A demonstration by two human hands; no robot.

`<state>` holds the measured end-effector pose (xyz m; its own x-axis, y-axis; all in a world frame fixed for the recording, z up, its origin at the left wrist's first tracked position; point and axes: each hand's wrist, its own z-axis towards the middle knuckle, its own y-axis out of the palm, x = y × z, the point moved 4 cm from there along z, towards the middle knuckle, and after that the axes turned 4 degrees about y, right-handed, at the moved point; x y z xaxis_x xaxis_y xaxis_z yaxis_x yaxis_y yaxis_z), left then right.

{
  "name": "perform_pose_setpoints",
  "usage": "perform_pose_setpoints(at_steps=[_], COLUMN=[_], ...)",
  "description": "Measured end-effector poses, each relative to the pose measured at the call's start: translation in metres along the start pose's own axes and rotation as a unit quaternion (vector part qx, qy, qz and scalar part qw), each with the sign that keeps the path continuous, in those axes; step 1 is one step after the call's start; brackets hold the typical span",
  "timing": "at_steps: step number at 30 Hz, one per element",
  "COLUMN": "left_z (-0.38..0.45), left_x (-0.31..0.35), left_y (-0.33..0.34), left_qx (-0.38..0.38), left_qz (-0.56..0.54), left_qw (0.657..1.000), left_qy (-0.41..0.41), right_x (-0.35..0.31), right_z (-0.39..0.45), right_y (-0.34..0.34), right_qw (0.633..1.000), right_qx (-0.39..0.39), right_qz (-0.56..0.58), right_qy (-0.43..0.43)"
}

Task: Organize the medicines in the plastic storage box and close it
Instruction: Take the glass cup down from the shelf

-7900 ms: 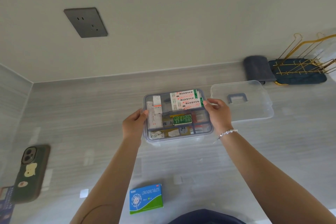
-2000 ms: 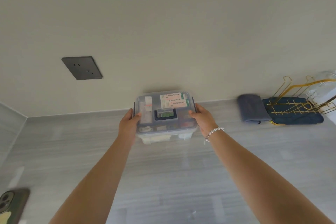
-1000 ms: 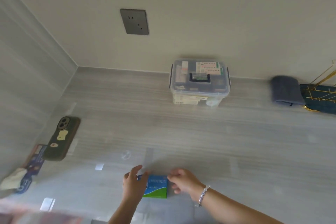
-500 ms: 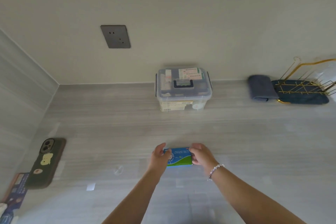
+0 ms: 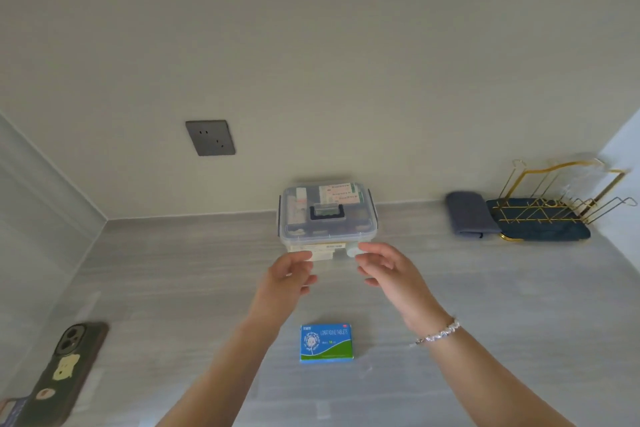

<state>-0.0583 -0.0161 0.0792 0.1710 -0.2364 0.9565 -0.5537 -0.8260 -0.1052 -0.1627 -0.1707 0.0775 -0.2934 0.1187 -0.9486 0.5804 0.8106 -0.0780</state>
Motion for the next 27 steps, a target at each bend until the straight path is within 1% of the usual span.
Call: perform_pose_setpoints(at_steps=[3, 7, 12, 16, 19, 22, 25, 27], left_z=[-0.019, -0.058, -0.104, -0.129, -0.137, -0.136, -0.124, -0.110], left_x=[0.076, 0.162, 0.248, 0.305, 0.341, 0.377, 0.409, 0.424], left_y=[-0.005, -0.001, 0.024, 0.047, 0.059, 0.067, 0.070, 0.072], left_qx=[-0.006, 0.001, -0.004, -0.004, -0.002, 0.029, 0.074, 0.105], left_qz=[-0.001, -0.004, 0.010, 0.020, 0.018, 0.019, 0.007, 0.027], left_qw=[0.995, 0.978, 0.949, 0.924, 0.911, 0.892, 0.873, 0.866], left_qy=[0.103, 0.208, 0.316, 0.381, 0.412, 0.451, 0.482, 0.488], right_x=[-0.075, -0.156, -0.234, -0.285, -0.320, -0.354, -0.384, -0.399], right_z=[-0.017, -0.047, -0.086, -0.106, -0.117, -0.118, -0.110, -0.099], right_y=[-0.008, -0.029, -0.066, -0.096, -0.112, -0.124, -0.134, -0.137], right_qw=[0.991, 0.967, 0.933, 0.904, 0.883, 0.867, 0.854, 0.850], right_qx=[-0.048, -0.081, -0.095, -0.090, -0.069, -0.038, 0.036, 0.096], right_qz=[-0.013, -0.022, -0.029, -0.027, -0.026, -0.019, -0.006, -0.016], right_qy=[-0.126, -0.242, -0.346, -0.417, -0.464, -0.497, -0.519, -0.517])
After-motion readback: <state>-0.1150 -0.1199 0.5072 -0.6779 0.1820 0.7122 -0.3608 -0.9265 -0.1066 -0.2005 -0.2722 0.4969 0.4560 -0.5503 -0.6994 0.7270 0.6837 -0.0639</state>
